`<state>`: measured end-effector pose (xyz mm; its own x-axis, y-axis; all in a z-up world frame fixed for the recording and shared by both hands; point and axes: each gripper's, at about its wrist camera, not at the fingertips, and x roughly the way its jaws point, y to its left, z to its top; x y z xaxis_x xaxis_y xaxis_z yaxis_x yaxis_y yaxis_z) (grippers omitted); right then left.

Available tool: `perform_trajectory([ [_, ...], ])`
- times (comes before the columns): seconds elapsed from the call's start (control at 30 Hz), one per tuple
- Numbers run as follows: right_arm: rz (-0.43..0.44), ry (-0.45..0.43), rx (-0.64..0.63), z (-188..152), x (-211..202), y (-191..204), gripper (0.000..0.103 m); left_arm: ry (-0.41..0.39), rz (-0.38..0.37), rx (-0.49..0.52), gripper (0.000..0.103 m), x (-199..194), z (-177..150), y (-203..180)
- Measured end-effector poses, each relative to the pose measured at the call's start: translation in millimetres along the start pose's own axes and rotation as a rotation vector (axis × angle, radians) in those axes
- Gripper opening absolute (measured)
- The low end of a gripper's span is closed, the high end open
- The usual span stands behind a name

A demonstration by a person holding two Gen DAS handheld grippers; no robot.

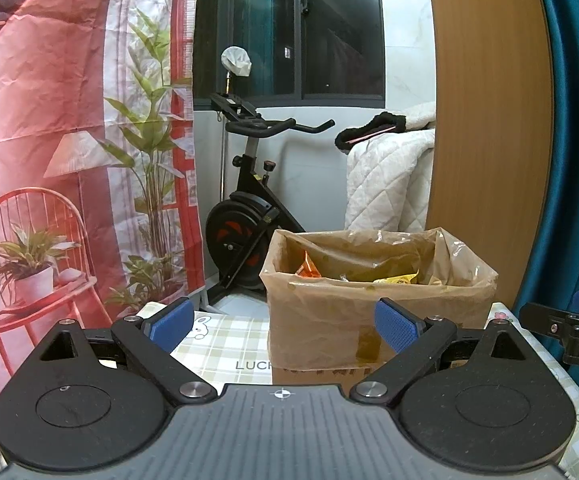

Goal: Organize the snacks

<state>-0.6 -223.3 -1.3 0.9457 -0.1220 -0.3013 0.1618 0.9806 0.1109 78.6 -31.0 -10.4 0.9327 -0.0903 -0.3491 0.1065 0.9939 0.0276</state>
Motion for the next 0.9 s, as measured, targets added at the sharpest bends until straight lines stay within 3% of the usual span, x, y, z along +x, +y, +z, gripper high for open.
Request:
perform_trajectory([
  [0.9,0.011,0.0,-0.019,0.7,-2.4,-0.8,0.102,-0.001,-0.002,-0.008,0.098,-5.0,-1.0,1.5],
])
